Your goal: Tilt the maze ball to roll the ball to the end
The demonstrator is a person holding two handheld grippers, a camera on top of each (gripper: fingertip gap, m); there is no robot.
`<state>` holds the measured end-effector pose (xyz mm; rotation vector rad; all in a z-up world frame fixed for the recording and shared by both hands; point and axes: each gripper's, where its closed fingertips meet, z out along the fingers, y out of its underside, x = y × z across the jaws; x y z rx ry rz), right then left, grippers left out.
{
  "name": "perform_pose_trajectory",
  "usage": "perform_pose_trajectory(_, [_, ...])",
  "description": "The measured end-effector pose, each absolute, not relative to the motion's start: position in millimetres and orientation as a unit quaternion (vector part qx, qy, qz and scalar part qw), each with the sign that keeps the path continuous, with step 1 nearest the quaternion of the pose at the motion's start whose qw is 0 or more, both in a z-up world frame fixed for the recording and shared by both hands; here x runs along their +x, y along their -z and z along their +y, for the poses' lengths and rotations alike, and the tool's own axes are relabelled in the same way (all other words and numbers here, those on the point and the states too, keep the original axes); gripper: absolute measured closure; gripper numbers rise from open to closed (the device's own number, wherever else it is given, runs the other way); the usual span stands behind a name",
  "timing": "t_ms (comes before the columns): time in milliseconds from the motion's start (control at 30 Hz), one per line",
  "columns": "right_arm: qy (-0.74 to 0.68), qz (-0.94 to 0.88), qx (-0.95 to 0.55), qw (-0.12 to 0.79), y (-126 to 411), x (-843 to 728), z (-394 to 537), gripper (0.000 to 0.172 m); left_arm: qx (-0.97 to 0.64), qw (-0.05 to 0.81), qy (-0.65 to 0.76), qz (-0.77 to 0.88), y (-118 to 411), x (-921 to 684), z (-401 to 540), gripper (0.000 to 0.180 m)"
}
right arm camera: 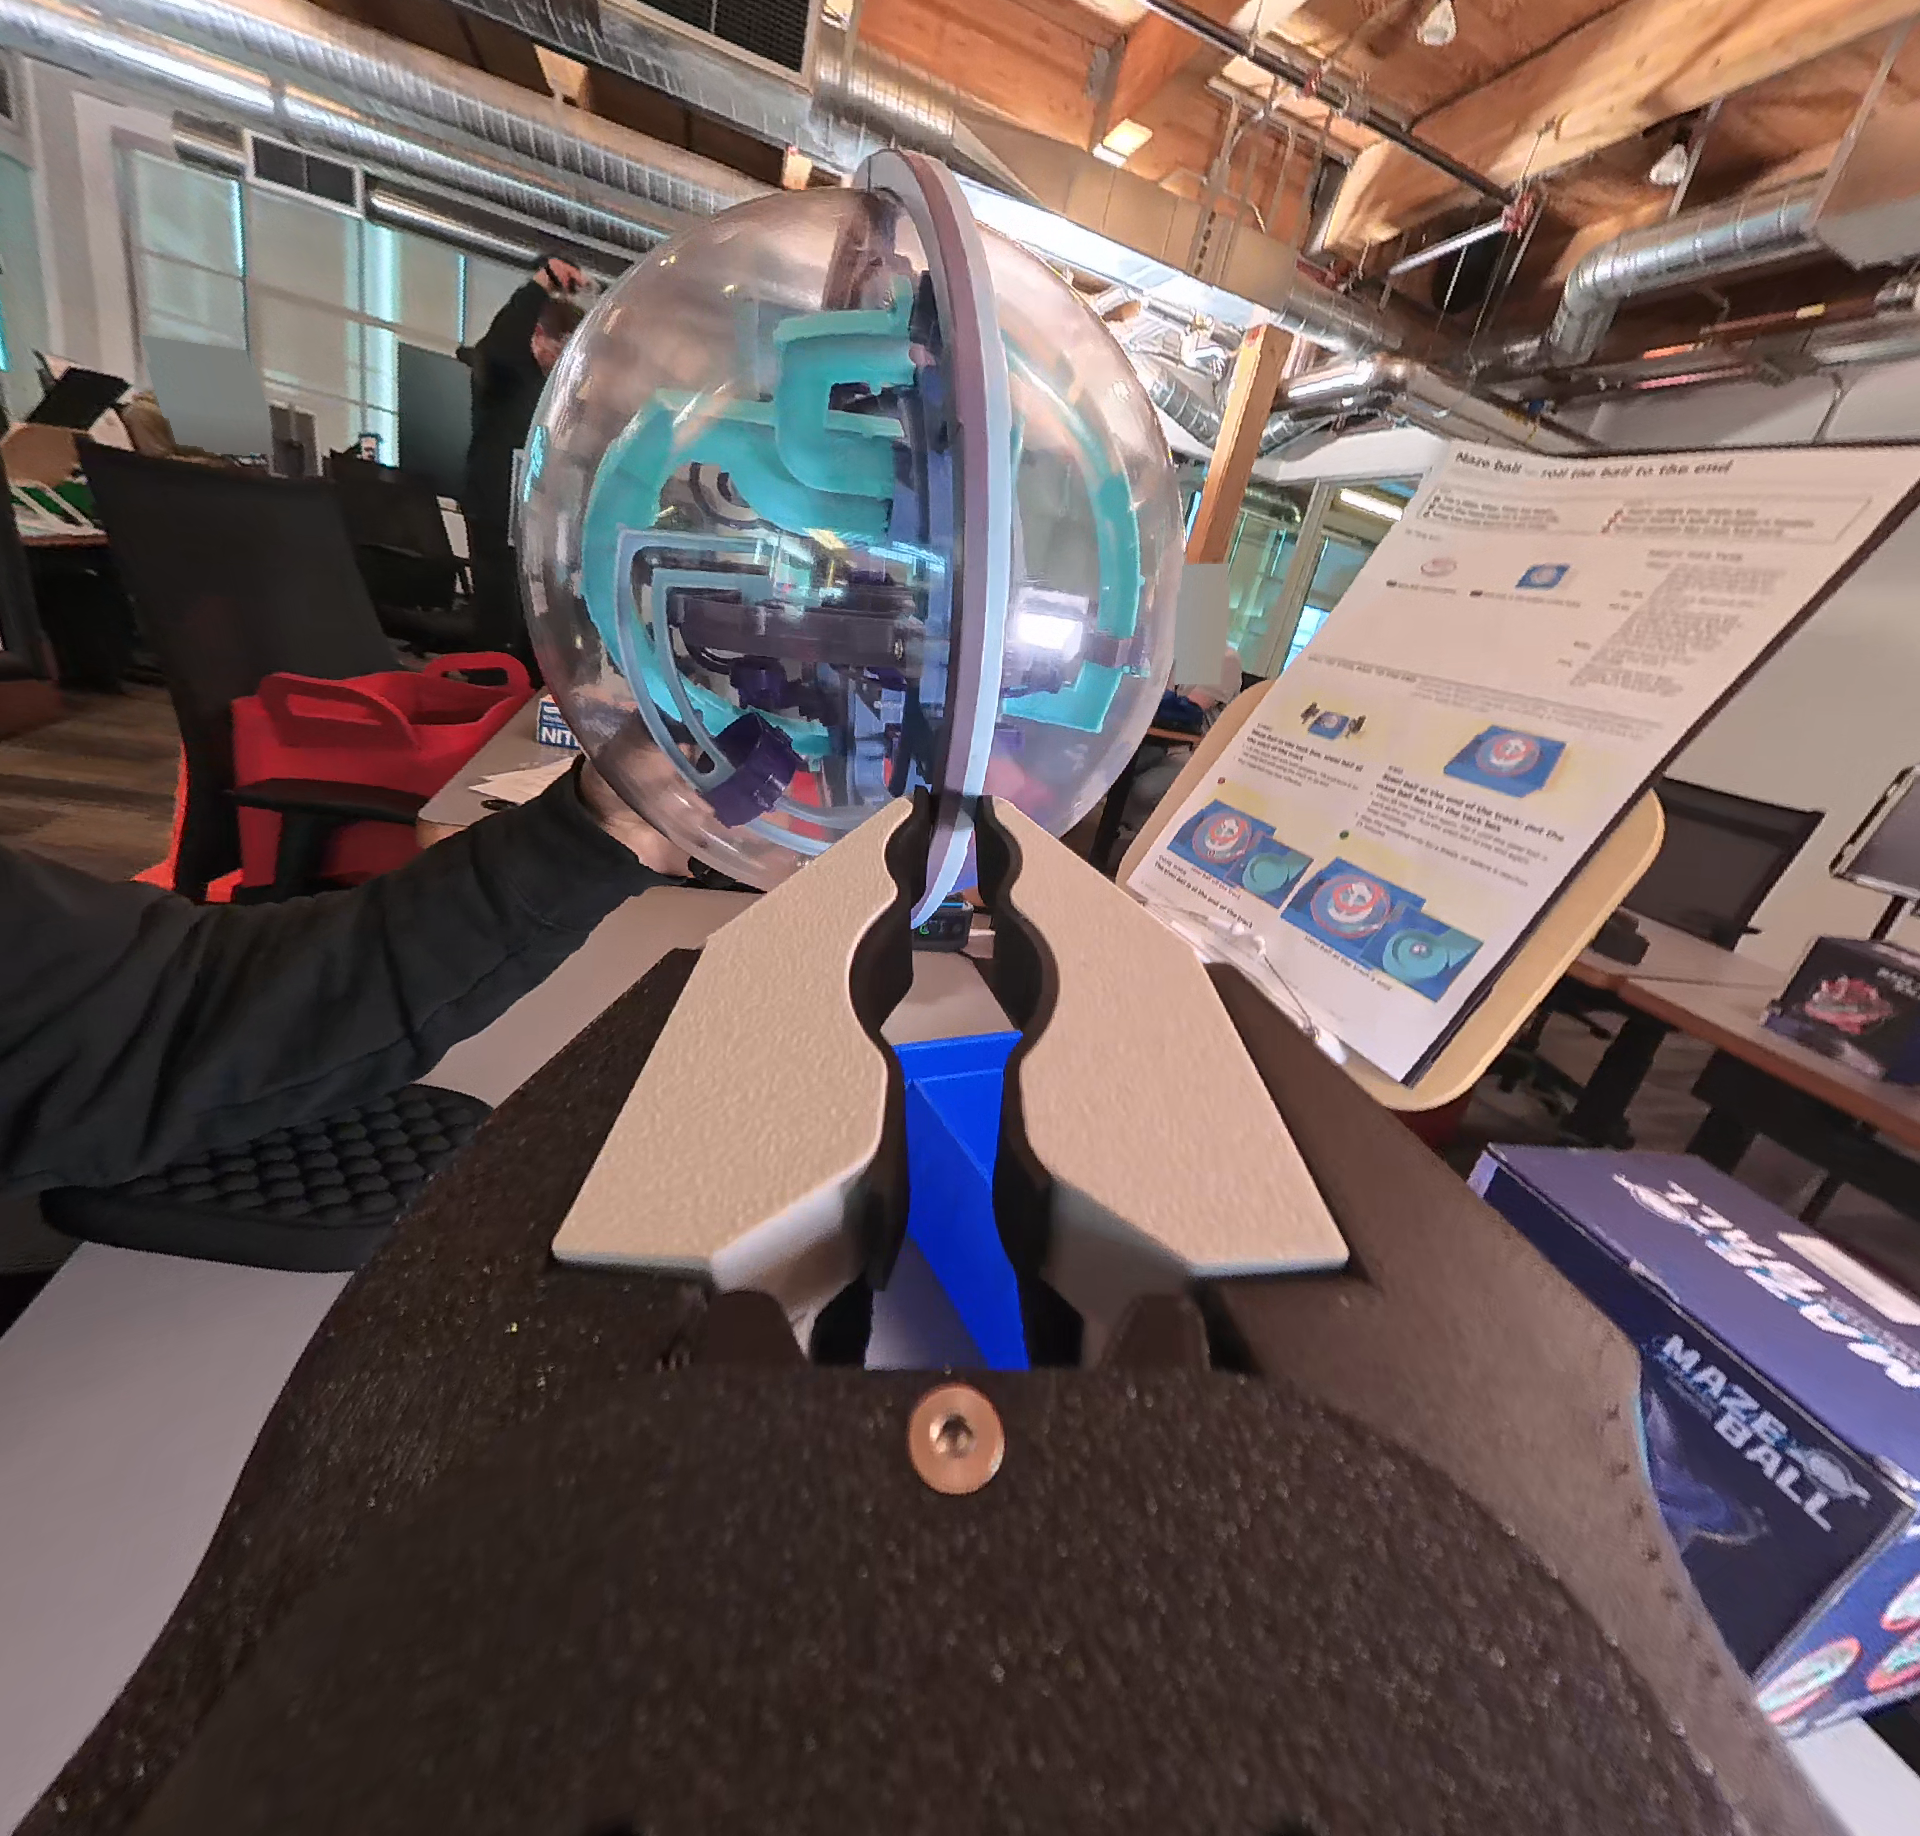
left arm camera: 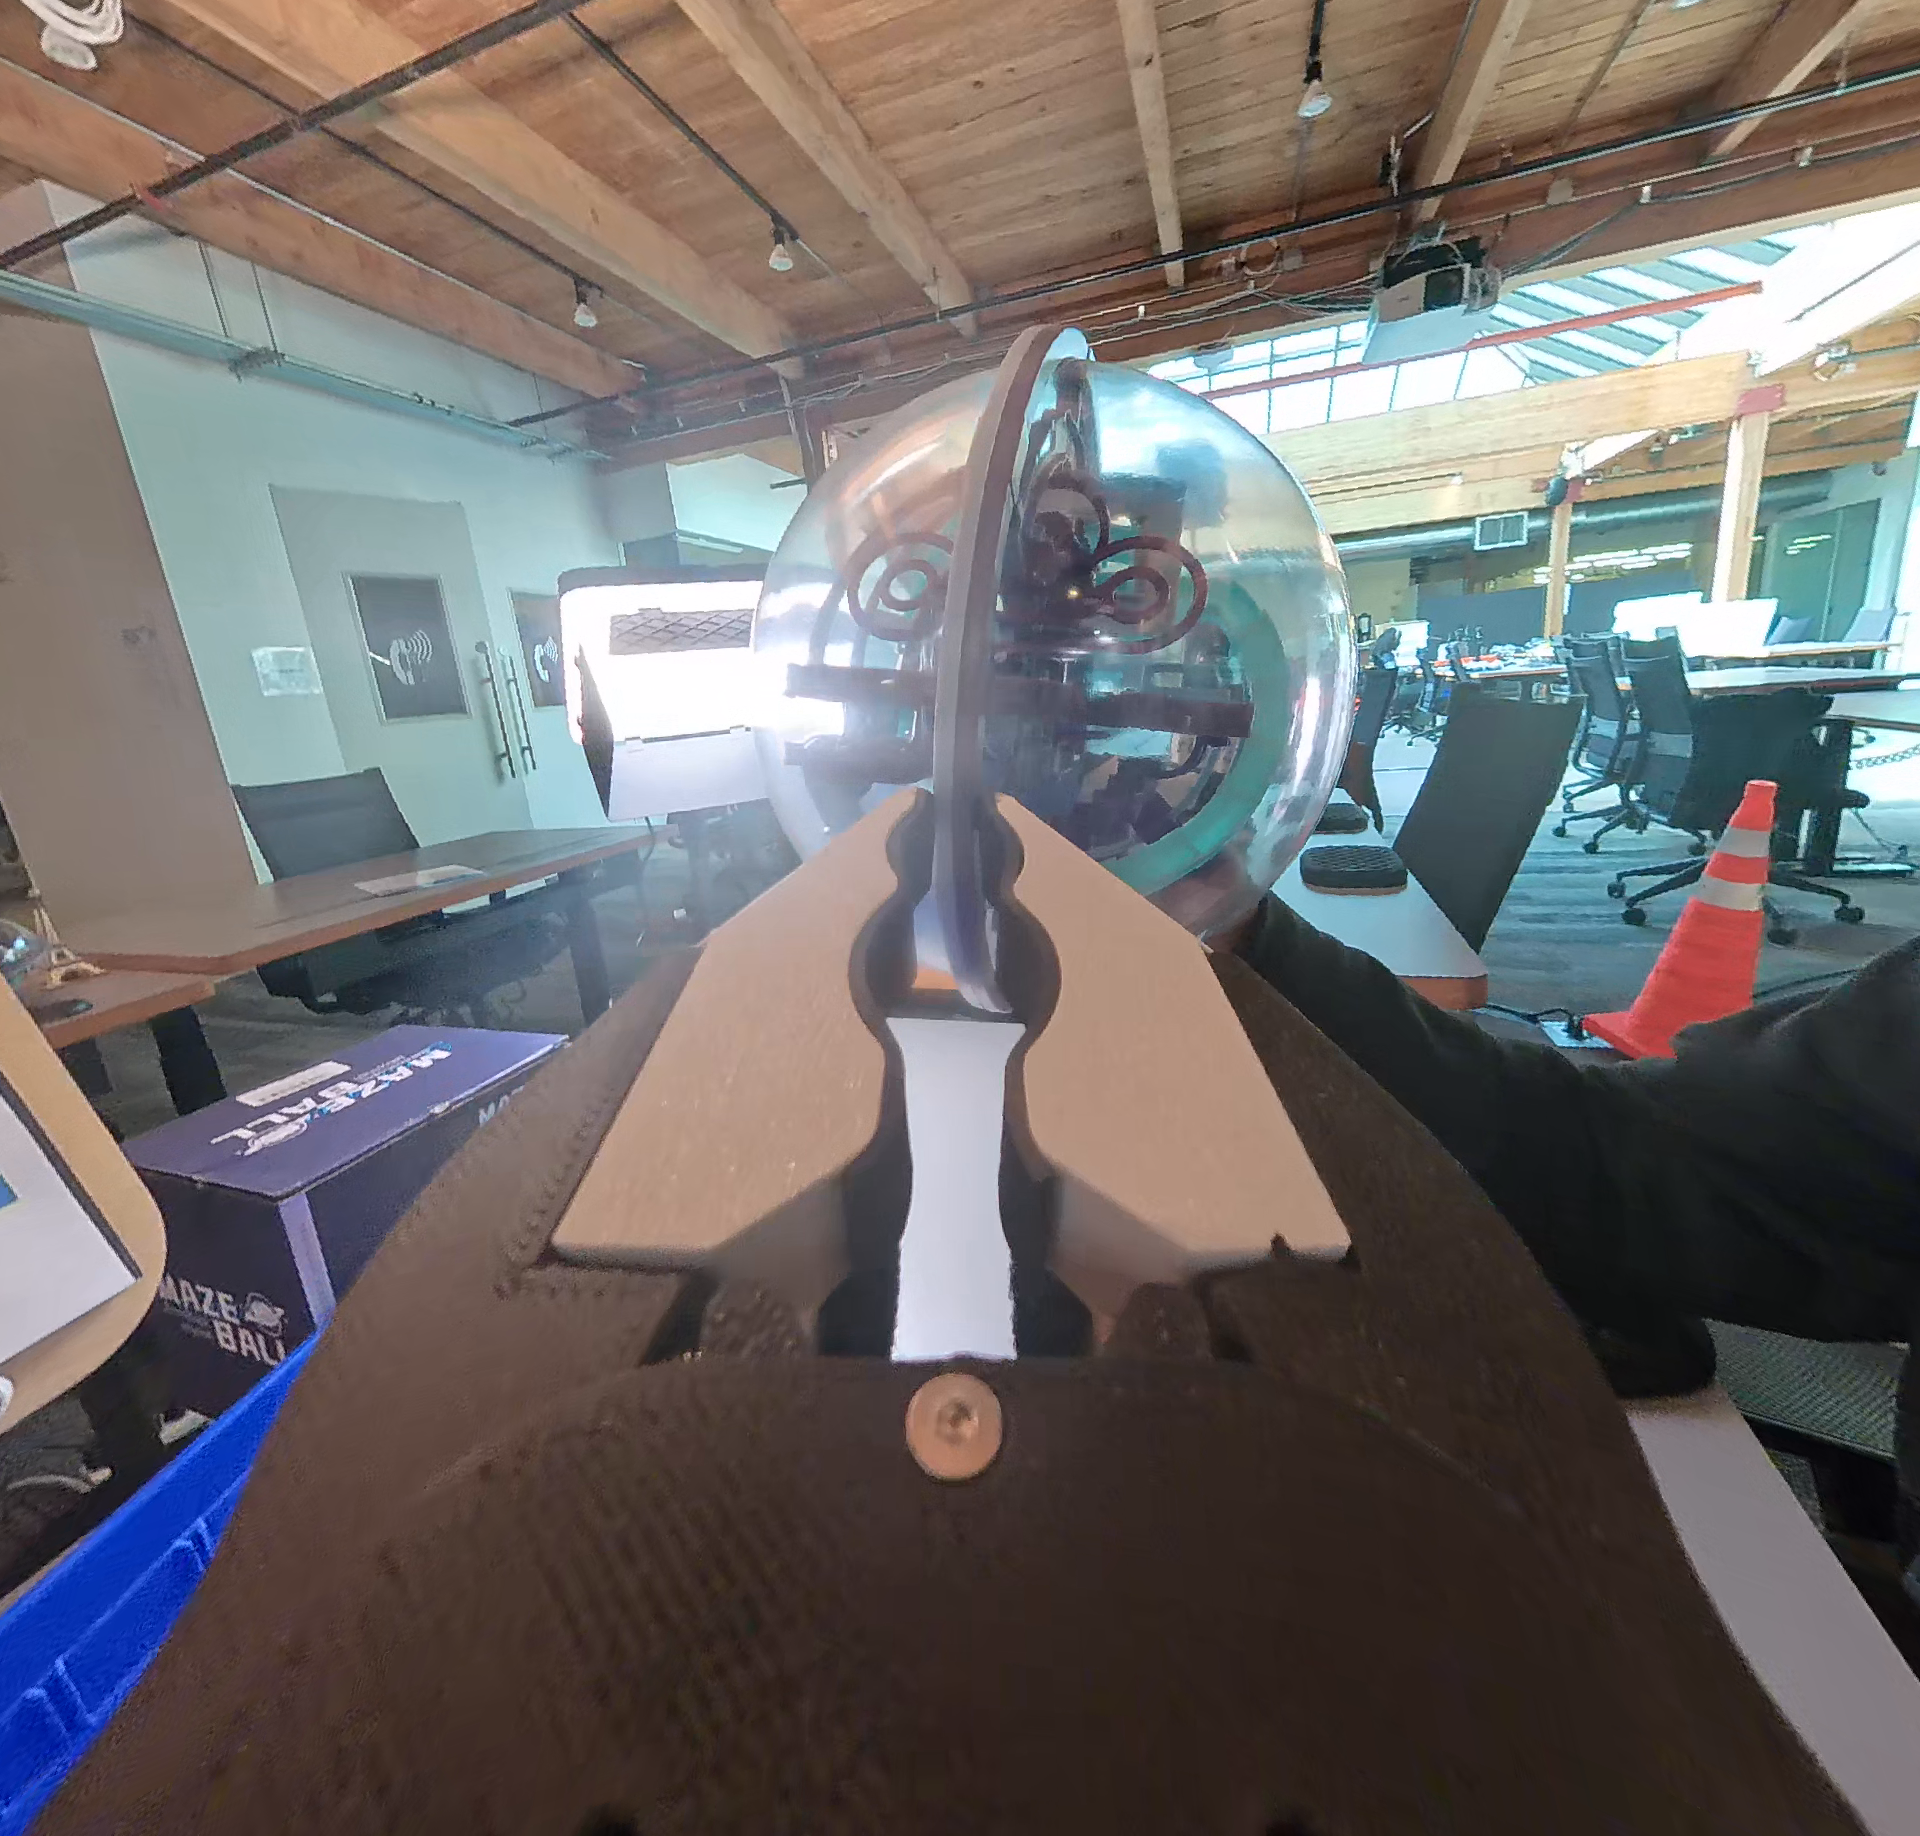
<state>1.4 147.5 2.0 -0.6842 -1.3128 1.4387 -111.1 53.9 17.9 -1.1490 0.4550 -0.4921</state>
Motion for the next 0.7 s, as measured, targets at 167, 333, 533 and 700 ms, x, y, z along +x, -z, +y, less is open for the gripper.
perform_pose_trajectory(167, [-0.599,-0.546,-0.302,0.502,4.8,-3.3,154.8,0.165,-0.549,0.777,0.243,0.189,-11.7,-116.4,61.7,0.174])
perform_pose_trajectory(333, [-0.601,-0.543,-0.319,0.492,10.7,-6.3,162.8,0.165,-0.564,0.765,0.261,0.167,-2.6,-121.3,71.6,0.174])
perform_pose_trajectory(533, [-0.601,-0.538,-0.338,0.485,16.9,-8.2,174.4,0.165,-0.579,0.750,0.288,0.139,11.0,-125.6,85.6,0.174])
perform_pose_trajectory(700, [-0.599,-0.538,-0.356,0.474,25.8,-11.9,182.6,0.165,-0.591,0.738,0.302,0.118,19.7,-128.9,93.7,0.174])
